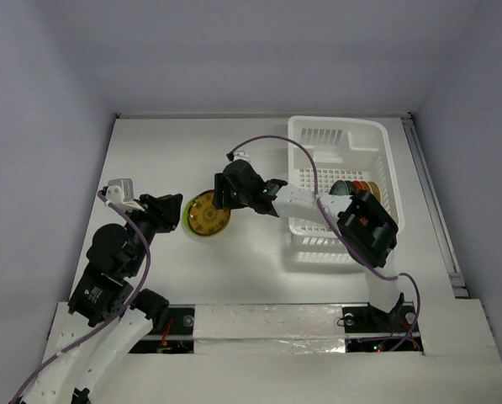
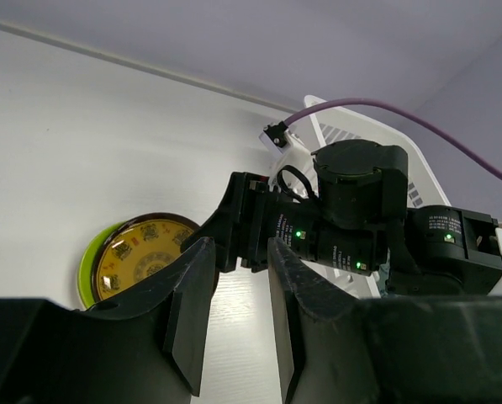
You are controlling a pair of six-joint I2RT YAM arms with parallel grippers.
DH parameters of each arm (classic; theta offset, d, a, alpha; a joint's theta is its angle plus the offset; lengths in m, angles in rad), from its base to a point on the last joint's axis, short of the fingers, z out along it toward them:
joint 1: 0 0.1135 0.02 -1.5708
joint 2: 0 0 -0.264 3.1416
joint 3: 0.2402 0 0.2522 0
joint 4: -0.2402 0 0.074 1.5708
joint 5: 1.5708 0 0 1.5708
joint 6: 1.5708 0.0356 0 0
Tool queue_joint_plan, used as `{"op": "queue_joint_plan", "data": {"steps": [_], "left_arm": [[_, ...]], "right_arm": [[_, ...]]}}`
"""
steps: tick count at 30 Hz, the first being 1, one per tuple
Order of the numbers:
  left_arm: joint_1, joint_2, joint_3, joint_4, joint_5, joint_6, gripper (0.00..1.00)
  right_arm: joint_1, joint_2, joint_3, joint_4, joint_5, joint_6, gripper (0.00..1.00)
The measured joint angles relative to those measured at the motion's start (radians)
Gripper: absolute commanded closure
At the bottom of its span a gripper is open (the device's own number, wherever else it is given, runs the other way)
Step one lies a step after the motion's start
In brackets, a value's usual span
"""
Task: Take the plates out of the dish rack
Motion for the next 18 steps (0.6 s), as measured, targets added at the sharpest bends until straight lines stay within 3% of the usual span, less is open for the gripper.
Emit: {"op": "queue_joint_plan", "data": {"steps": [4,6,8,11,12,15,18], "left_arm": [[0.004,0.000,0.000,0.000,0.006,0.000,0.71],[0.008,0.000,0.000,0.000,0.010,0.000,0.71],[0.011,0.000,0.000,0.001,0.013,0.000,0.71],[0.011,0.000,0.000,0.001,0.014,0.000,0.71],[0.011,-0.001,0.000,0.001,0.014,0.000,0.71],[0.011,-0.002,0.000,0.002,0.016,0.000,0.71],[0.011,-0.003,0.000,0.002,0.019,0.000,0.71]], "right_arm": [[0.000,-0.013,-0.036,0.001,0.019,0.002,0.18],[0.000,-0.027,-0.048,-0.023,0.037,-0.009,0.16],[0.000,-0.048,-0.049,-0.046,0.058,-0.022,0.20],[0.000,-0.127,-0.074,-0.077,0.113,-0.046,0.63],[0.000,-0.172,-0.095,-0.085,0.140,-0.054,0.92],[0.000,-0.338,-0.152,-0.134,0.234,-0.078,0.99],[0.000,-0.506,-0.180,-0.220,0.350,-0.094,0.96]]}}
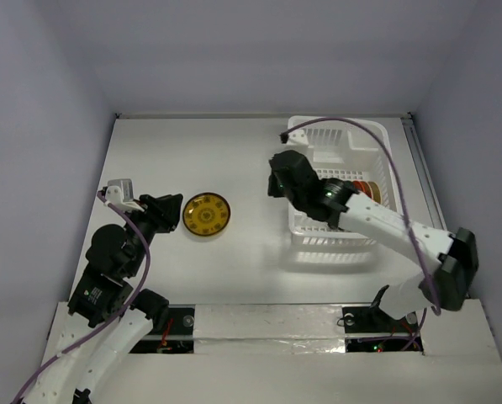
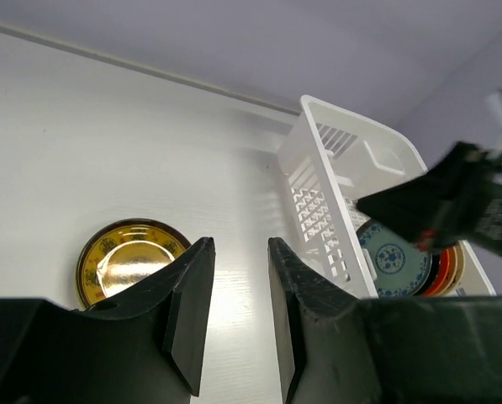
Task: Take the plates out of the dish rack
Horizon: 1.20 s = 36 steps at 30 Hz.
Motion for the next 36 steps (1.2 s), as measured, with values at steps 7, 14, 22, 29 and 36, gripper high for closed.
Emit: {"op": "queue_joint_plan", "data": {"steps": [7,14,22,29,36], "left_arm": [[0.009,-0.011,0.000,0.006,0.008,0.000,0.71],[0.013,-0.011,-0.001,0.005,0.012,0.000,0.71],[0.019,-0.010,-0.002,0.006,0.025,0.000,0.71],[0.021,-0.009,-0.006,0.013,0.035,0.000,0.71],[0.030,-0.008,-0.007,0.013,0.050,0.001,0.71]], "right_arm": [[-0.102,-0.201,-0.067,-0.262,0.190,0.011,0.62],[-0.272,-0.220,-0.196,-0.439,0.229,0.014,0.57],[-0.310,-0.264,-0.197,-0.446,0.232,-0.011,0.60],[-0.331,-0.202,-0.206,-0.430,0.220,-0.049,0.67],[-0.333,-0.122,-0.193,-0.442,0.227,-0.072,0.78]]}}
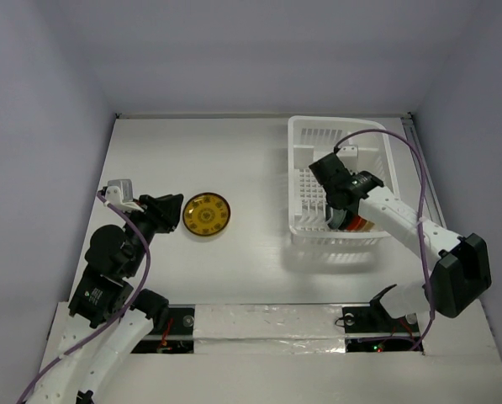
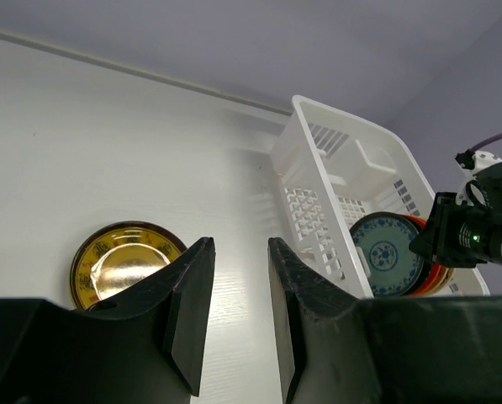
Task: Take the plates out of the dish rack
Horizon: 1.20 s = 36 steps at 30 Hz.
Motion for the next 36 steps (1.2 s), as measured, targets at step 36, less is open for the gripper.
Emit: {"op": "queue_joint_plan", "data": {"steps": [36], "left_arm": [[0.062,-0.021,-0.011,0.030,0.080,0.008,0.70]], "right_arm": [[0.087,0.113,0.404,-0.215,0.185,-0.083,1.00]]}}
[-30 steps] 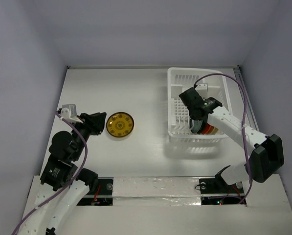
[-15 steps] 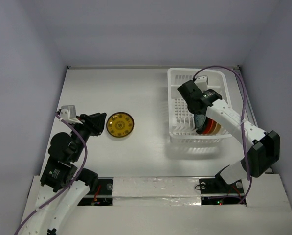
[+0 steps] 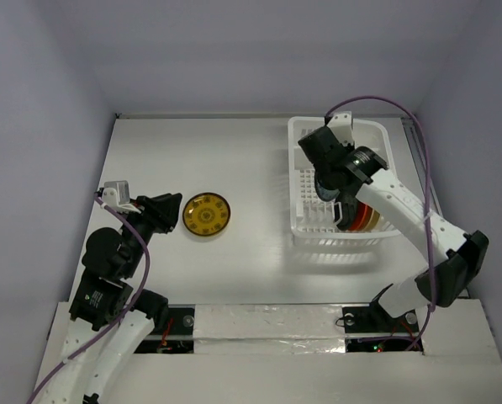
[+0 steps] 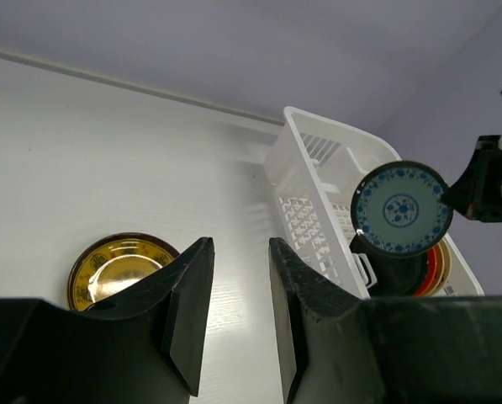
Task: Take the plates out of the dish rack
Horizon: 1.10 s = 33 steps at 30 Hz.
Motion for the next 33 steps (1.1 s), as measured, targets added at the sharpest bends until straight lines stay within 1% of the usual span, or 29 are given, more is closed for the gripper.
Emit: {"op": "queue_joint_plan", "data": {"steps": [4,6,8,12,14,17,23,29,33], "left_arm": [[0.007,0.000,0.000,0.000,0.002,0.001,0.70],[0.010,0.000,0.000,0.001,0.002,0.002,0.70],[0.013,0.000,0.000,0.001,0.002,0.002,0.70],[0.019,0.004,0.000,0.003,0.002,0.003,0.70],[0.023,0.008,0.000,0.006,0.003,0.003,0.70],[0.028,0.013,0.000,0.006,0.002,0.003,0.70],[0.034,0.013,0.000,0.007,0.006,0.003,0.70],[0.039,0.013,0.000,0.008,0.009,0.003,0.70],[0.039,0.013,0.000,0.008,0.010,0.003,0.70]], "right_arm": [[0.063,-0.084,0.019,0.055,-0.023,-0.008,1.00],[0.092,-0.126,0.019,0.109,-0.056,-0.013,1.00],[0.108,-0.147,0.012,0.180,-0.102,-0.015,1.00],[0.121,-0.138,-0.057,0.389,-0.262,0.000,1.00],[0.124,-0.094,-0.087,0.483,-0.350,0.018,1.00],[0.136,0.022,-0.108,0.608,-0.473,0.058,1.00],[0.156,0.243,-0.106,0.755,-0.672,0.138,1.00],[0.174,0.373,-0.106,0.840,-0.785,0.210,0.99],[0.183,0.424,-0.109,0.883,-0.832,0.247,0.94]]}}
